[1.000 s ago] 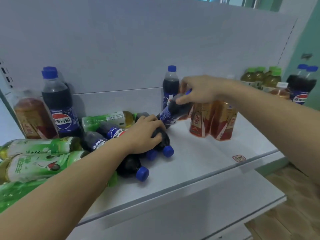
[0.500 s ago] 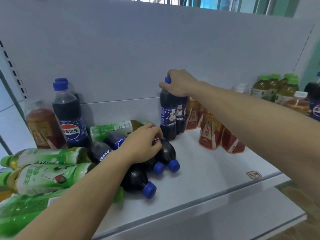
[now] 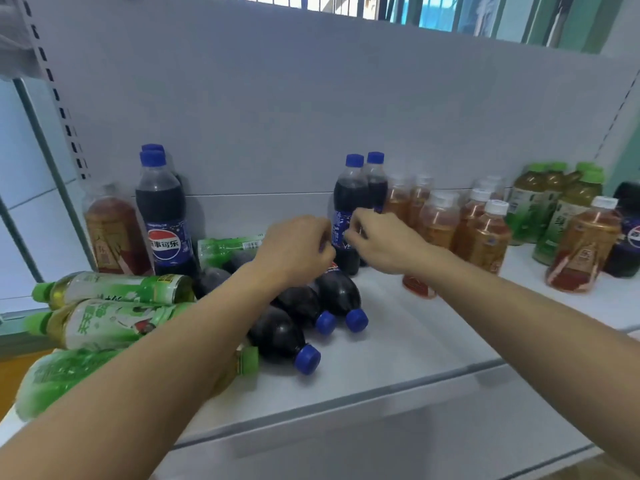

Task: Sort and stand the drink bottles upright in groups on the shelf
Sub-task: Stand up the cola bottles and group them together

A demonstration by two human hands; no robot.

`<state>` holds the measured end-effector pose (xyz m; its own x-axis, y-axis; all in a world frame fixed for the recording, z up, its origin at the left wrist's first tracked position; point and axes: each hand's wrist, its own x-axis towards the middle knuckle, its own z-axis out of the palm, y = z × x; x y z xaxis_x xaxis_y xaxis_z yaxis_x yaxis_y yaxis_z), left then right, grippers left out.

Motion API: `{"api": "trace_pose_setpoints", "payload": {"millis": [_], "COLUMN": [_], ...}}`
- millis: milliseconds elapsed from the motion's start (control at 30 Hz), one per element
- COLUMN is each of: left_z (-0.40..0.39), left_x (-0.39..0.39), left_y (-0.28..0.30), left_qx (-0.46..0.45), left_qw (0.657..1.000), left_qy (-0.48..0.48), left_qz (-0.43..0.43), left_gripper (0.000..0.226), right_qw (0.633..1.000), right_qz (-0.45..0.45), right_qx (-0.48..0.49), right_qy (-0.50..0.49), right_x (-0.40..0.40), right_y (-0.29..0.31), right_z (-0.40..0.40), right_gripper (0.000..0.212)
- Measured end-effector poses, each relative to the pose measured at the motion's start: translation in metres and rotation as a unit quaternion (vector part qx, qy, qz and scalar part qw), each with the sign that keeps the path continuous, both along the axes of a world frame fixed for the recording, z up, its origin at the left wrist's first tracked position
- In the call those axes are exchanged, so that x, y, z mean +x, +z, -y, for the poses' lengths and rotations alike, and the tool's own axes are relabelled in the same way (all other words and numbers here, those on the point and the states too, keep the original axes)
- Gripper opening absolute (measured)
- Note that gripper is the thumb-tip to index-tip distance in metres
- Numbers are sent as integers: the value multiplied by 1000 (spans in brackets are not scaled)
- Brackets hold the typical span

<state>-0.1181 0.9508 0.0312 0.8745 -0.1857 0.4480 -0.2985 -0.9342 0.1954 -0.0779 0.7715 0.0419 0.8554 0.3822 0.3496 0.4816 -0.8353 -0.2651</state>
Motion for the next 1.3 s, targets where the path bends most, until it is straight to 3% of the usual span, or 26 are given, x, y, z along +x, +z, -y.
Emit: {"api": "trace_pose_setpoints", "payload": {"millis": [200,333,500,667,800,967,1300], "left_z": [-35,-66,-81,-83,-84,-83,-83], "left_x": [-20,-39,-41,-41,-41,-41,-41], "left_y": [19,0,-26,-29,-31,-33,-34], "left_qx": [66,81,33,38,33,33,31], "left_qw": [990,984,989,988,989,990,990], "left_qy": [-17,-51,-59,-68,-61,-48,-43], "left_qz": [-121,-153,-134,-133,-132,-129,-132], "left_gripper": [26,42,38,38,38,38,39], "right_qw": [994,989,982,989,996,998,995], "right_qz": [-107,-147,-181,-133,-61,45,4], "right_qx": [-29,-1,28,9,41,15,-67], "right_qy": [-15,-26,-52,-63,-41,-49,-72], "right_x": [-38,-47,-48,-49,-43,-14,32], "right_y": [-50,-68,-57,-39,6,66,107], "right_z": [6,-1,-2,1,3,-17,-72], "right_gripper": [51,46,46,40,28,28,35]}}
